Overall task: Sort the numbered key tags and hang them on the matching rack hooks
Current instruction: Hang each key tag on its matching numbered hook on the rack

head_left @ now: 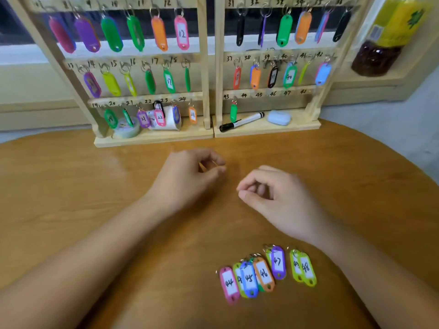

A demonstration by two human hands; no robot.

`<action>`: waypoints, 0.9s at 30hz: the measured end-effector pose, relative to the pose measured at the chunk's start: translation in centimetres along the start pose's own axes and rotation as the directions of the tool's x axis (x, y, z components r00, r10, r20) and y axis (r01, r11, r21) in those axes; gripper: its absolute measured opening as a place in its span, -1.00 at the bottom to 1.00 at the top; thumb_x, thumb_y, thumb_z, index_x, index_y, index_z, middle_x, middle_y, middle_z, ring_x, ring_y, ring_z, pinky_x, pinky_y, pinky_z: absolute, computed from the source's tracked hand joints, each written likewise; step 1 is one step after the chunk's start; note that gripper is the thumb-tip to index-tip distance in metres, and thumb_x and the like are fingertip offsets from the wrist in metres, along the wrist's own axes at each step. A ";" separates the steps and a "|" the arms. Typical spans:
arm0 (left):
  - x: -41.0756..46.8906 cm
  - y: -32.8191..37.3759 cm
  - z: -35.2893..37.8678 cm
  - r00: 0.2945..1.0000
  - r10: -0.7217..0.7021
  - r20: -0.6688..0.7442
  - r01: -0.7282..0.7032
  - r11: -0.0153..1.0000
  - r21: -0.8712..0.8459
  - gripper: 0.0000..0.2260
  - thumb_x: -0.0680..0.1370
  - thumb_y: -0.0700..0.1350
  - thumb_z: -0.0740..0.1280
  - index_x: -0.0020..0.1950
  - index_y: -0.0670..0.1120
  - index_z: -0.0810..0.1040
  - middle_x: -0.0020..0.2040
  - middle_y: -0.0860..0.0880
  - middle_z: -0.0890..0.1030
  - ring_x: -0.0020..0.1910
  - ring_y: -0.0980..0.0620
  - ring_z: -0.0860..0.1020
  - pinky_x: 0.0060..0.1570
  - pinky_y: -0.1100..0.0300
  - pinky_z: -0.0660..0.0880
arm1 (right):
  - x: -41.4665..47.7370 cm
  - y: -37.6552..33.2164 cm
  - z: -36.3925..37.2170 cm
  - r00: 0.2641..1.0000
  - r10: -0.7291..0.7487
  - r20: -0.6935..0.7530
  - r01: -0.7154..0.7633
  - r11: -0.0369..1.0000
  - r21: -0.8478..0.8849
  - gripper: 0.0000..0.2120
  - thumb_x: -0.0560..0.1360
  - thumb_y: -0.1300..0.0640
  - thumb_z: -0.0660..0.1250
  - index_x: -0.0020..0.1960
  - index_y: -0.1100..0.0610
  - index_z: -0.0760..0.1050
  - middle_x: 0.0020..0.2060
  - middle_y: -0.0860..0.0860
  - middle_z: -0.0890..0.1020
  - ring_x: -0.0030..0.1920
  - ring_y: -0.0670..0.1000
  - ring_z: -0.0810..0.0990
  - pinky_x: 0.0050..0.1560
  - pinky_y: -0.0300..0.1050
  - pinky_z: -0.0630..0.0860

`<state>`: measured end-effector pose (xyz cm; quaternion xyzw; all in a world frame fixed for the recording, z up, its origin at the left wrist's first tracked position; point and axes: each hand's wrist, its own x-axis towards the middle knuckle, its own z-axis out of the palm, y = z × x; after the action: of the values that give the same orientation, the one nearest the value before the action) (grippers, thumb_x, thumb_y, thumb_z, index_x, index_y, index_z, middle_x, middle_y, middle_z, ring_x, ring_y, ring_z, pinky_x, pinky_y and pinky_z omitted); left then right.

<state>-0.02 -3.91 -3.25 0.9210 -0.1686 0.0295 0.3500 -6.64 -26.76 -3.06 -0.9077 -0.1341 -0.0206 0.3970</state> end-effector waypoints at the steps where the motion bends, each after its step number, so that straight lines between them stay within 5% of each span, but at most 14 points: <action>1: -1.6 -0.1 -0.1 0.999 -0.012 0.039 0.012 1.000 -0.006 -0.94 0.57 0.05 0.51 0.02 0.14 0.71 -0.20 0.19 0.68 -0.23 0.19 0.60 -0.16 0.33 0.46 | -0.7 -0.3 0.3 0.999 -0.021 0.042 0.022 0.999 -0.025 -0.93 0.54 0.09 0.51 -0.08 -0.08 0.69 -0.14 -0.16 0.61 -0.07 -0.04 0.60 -0.10 -0.34 0.41; 10: -10.7 -1.2 -0.3 0.992 0.006 0.127 0.005 0.996 -0.084 -0.90 0.55 -0.07 0.54 0.02 0.12 0.73 -0.14 0.25 0.67 -0.19 0.14 0.59 -0.17 0.44 0.40 | -4.7 -2.1 1.9 0.936 -0.049 0.347 0.107 0.983 -0.150 -0.82 0.51 -0.21 0.49 0.03 -0.18 0.61 0.04 -0.23 0.51 0.22 -0.14 0.47 0.50 -0.01 0.26; 16: -12.5 -1.8 -1.2 0.964 0.093 0.250 -0.057 0.987 -0.149 -0.87 0.55 -0.08 0.57 0.04 0.13 0.73 -0.05 0.14 0.68 -0.09 0.05 0.62 -0.09 0.29 0.49 | -5.2 -3.0 2.7 0.898 -0.067 0.434 0.182 0.957 -0.228 -0.68 0.46 -0.35 0.47 0.06 -0.19 0.56 0.04 -0.25 0.45 0.19 -0.16 0.40 0.32 -0.08 0.31; 27: -12.6 -1.6 -1.0 0.943 0.137 0.303 -0.083 0.979 -0.185 -0.90 0.59 -0.07 0.53 0.07 0.12 0.72 -0.02 0.12 0.67 -0.02 0.00 0.63 -0.04 0.26 0.48 | -4.7 -2.4 3.4 0.924 -0.080 0.375 0.136 0.983 -0.124 -0.88 0.59 -0.11 0.43 -0.08 -0.12 0.55 -0.07 -0.20 0.56 0.11 -0.09 0.49 0.25 -0.03 0.34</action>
<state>-11.26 1.47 -5.70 0.8698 -0.2754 -0.1122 0.3938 -11.98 -23.81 -4.39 -0.9134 -0.2542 0.1182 0.2950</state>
